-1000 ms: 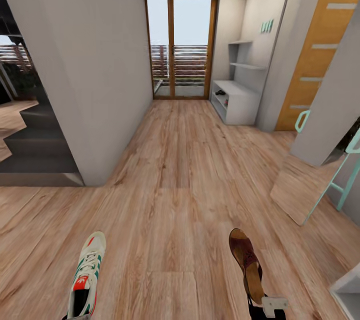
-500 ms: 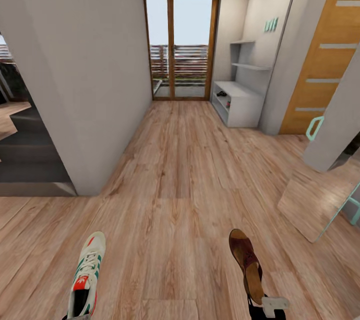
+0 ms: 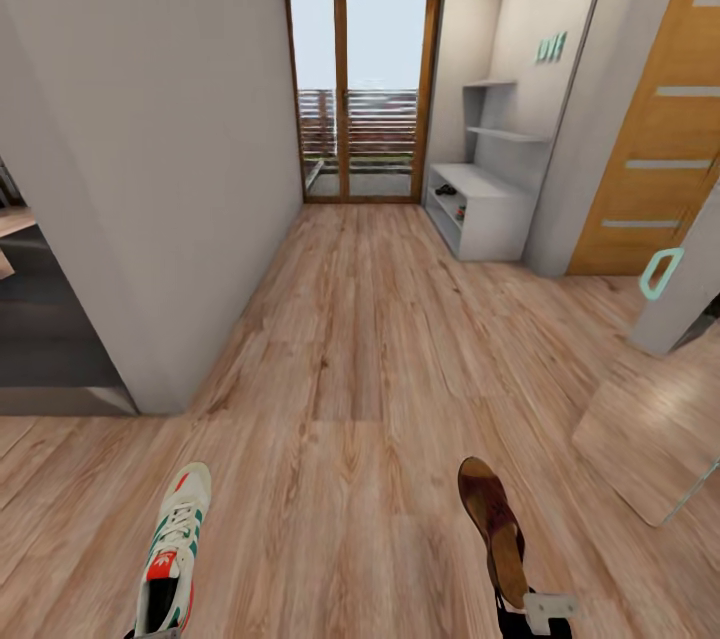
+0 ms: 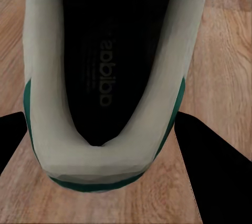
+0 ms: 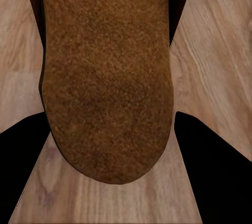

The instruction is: Pick up the two gym shoes and the two sandals from the corridor floor and place them onto the hallstand (shoe rack) in the corridor, making sure they are on the rack and not on the floor. Arrange them so the two gym shoes are next to each other and the two sandals are next to each other.

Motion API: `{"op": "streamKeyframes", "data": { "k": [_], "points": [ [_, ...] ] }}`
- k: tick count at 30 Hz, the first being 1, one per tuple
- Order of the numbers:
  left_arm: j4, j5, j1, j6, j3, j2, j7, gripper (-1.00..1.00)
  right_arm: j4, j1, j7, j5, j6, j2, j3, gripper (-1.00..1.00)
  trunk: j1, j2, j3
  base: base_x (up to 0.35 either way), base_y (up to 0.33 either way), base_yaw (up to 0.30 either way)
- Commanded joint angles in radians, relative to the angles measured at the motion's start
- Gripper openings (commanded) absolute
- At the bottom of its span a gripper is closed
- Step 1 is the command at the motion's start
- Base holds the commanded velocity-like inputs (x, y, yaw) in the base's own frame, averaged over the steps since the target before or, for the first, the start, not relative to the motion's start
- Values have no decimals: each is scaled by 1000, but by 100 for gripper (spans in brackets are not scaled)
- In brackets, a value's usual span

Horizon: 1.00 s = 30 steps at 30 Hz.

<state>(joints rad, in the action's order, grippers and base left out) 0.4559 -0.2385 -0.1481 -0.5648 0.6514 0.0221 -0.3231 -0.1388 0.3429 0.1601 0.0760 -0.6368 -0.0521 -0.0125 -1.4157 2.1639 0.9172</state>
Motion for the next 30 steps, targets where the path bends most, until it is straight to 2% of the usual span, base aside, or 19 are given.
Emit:
{"op": "streamKeyframes", "data": {
  "k": [1,30],
  "points": [
    [0,-8,-1,-4,8,-1,-5,-100,1,1,9,8,-1,0,-1,-100,0,0,1,340,0,0],
    [0,-8,-2,-4,8,-1,-5,-100,0,1,9,8,-1,0,-1,-100,0,0,1,340,0,0]
  ]
}}
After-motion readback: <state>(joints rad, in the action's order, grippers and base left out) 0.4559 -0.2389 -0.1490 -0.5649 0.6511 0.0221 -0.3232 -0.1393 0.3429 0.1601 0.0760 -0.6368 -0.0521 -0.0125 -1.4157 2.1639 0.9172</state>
